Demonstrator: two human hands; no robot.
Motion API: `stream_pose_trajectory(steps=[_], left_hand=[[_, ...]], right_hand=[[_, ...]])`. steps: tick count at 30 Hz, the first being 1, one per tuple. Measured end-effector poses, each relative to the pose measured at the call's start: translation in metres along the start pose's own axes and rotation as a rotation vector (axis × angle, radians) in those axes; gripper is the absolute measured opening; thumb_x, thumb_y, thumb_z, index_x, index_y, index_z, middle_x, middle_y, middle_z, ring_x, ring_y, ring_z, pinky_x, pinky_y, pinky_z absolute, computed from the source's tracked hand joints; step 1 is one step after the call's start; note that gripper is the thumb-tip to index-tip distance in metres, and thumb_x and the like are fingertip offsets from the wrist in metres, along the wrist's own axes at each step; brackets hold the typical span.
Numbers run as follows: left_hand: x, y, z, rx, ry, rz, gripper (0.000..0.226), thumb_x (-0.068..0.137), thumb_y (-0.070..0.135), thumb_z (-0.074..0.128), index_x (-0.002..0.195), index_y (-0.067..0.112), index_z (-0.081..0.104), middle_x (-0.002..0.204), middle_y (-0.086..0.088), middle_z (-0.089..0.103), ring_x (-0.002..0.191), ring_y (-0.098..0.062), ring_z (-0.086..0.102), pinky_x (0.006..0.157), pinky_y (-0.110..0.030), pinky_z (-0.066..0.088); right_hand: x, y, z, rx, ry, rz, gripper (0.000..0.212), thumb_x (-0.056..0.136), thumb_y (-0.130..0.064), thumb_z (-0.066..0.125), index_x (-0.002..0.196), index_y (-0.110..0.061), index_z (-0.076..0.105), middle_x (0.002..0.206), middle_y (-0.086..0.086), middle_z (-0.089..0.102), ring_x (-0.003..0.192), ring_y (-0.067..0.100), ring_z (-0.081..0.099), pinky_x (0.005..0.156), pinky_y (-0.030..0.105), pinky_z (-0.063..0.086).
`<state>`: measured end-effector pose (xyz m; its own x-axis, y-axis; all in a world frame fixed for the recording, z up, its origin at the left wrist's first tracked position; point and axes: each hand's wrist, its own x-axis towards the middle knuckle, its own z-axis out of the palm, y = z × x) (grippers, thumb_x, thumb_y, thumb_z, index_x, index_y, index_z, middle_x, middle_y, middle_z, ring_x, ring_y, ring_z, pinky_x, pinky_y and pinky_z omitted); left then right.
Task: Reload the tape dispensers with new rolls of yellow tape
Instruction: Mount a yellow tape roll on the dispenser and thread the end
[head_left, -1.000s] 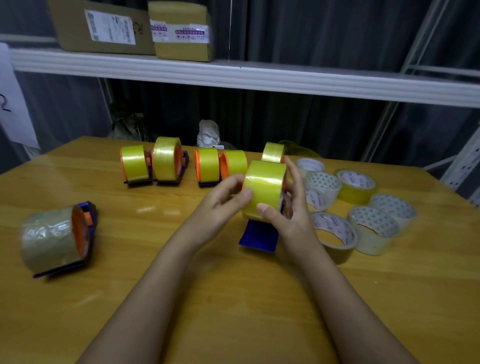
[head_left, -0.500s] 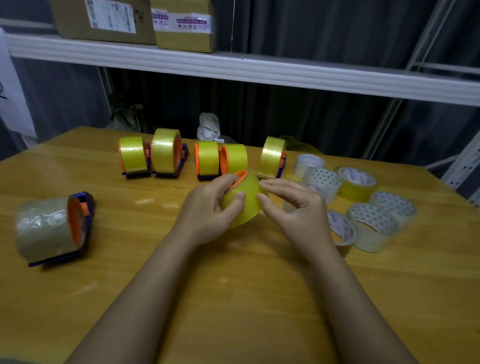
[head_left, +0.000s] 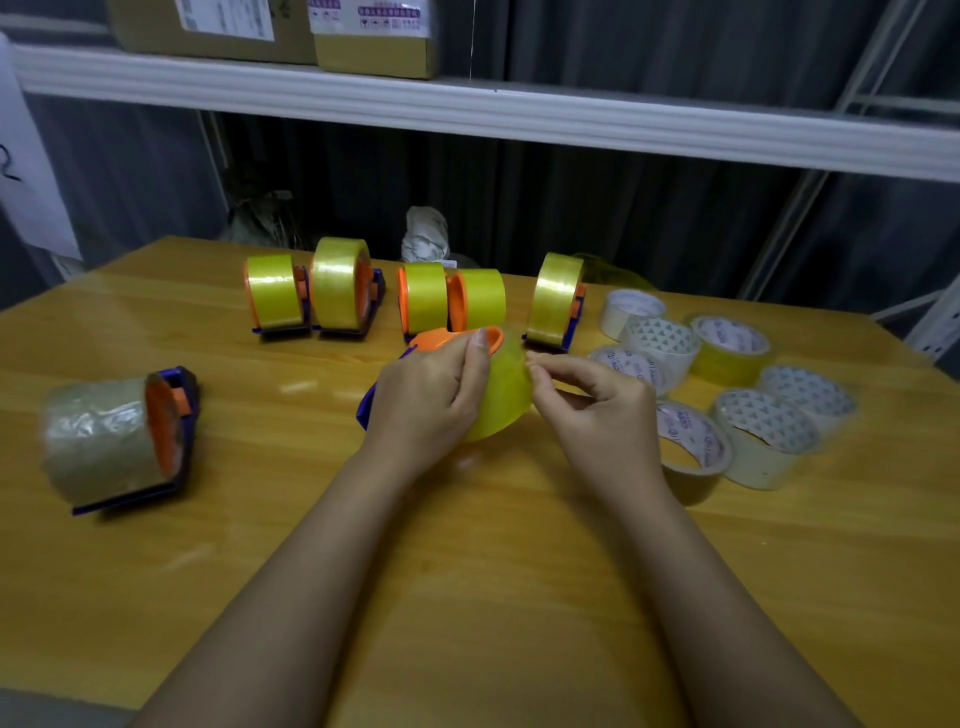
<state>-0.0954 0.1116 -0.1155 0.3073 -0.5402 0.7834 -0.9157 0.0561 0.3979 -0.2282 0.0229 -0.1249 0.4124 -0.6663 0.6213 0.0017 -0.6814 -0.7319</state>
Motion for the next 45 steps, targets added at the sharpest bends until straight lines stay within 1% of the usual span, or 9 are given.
stream_pose_trajectory(steps=[6,14,20,22,25,32,36,40,45], left_hand=[[-0.001,-0.002,0.001,0.024,0.019,0.000,0.031,0.098,0.029,0.029,0.069,0.024,0.037,0.044,0.014,0.021,0.037,0.002,0.025,0.042,-0.016,0.014],[-0.002,0.000,0.003,0.044,0.018,0.049,0.031,0.098,0.026,0.032,0.067,0.026,0.035,0.045,0.016,0.017,0.036,0.004,0.021,0.037,-0.012,0.019],[0.001,0.000,0.004,0.072,0.056,0.013,0.028,0.098,0.026,0.031,0.069,0.026,0.033,0.046,0.017,0.015,0.036,0.005,0.017,0.037,-0.012,0.010],[0.000,0.000,0.003,0.078,0.065,0.021,0.028,0.097,0.025,0.031,0.069,0.026,0.033,0.046,0.018,0.015,0.036,0.006,0.016,0.033,-0.015,0.020],[-0.002,0.002,0.004,0.111,0.056,0.013,0.029,0.098,0.025,0.031,0.069,0.024,0.032,0.047,0.018,0.013,0.035,0.004,0.015,0.042,-0.010,0.007],[-0.004,0.005,0.009,0.153,0.093,0.023,0.029,0.098,0.024,0.032,0.070,0.025,0.034,0.046,0.016,0.017,0.034,-0.003,0.016,0.043,-0.014,0.005],[-0.007,0.006,0.013,0.171,0.108,0.017,0.035,0.098,0.024,0.033,0.066,0.018,0.046,0.045,0.011,0.026,0.033,-0.008,0.020,0.042,-0.013,0.005],[-0.007,0.008,0.013,0.169,0.112,0.012,0.028,0.098,0.024,0.032,0.070,0.025,0.035,0.045,0.009,0.026,0.032,-0.010,0.021,0.040,-0.014,0.007],[-0.007,0.008,0.013,0.164,0.092,0.035,0.026,0.098,0.024,0.033,0.072,0.026,0.034,0.047,0.013,0.026,0.036,0.005,0.014,0.043,-0.011,0.005]], right_hand=[[-0.001,-0.007,0.000,0.059,-0.045,0.026,0.012,0.082,-0.005,0.074,0.094,-0.008,0.076,0.100,0.000,0.072,0.097,-0.001,0.066,0.079,0.009,0.050],[-0.002,-0.002,0.002,-0.046,0.026,0.040,0.009,0.085,-0.012,0.071,0.092,-0.014,0.076,0.086,-0.006,0.074,0.082,0.003,0.068,0.074,0.029,0.058],[-0.002,-0.011,0.002,0.089,-0.047,0.093,0.015,0.083,-0.008,0.072,0.097,-0.014,0.075,0.104,0.000,0.071,0.101,0.001,0.066,0.083,0.015,0.053],[-0.001,-0.012,0.003,0.061,-0.042,0.104,0.014,0.083,-0.011,0.073,0.096,-0.015,0.076,0.103,-0.002,0.072,0.099,-0.001,0.065,0.082,0.012,0.052],[0.001,-0.011,0.002,-0.027,-0.029,0.060,0.012,0.083,-0.012,0.073,0.095,-0.014,0.076,0.098,-0.007,0.071,0.096,-0.004,0.064,0.080,0.007,0.048],[0.000,-0.009,0.003,-0.072,-0.041,0.008,0.014,0.088,-0.008,0.068,0.100,-0.007,0.074,0.094,-0.004,0.069,0.090,-0.004,0.062,0.072,0.003,0.046],[-0.001,-0.004,0.007,-0.188,-0.008,-0.088,0.012,0.089,-0.010,0.065,0.098,-0.007,0.073,0.092,0.002,0.071,0.082,0.007,0.064,0.073,0.019,0.055],[0.000,-0.002,0.011,-0.297,-0.014,-0.188,0.010,0.087,-0.011,0.059,0.091,-0.005,0.066,0.088,0.005,0.066,0.080,0.018,0.061,0.067,0.037,0.054],[0.000,0.000,0.012,-0.265,-0.057,-0.148,0.003,0.086,-0.005,0.061,0.089,-0.005,0.060,0.089,0.005,0.060,0.084,0.018,0.058,0.071,0.042,0.055]])
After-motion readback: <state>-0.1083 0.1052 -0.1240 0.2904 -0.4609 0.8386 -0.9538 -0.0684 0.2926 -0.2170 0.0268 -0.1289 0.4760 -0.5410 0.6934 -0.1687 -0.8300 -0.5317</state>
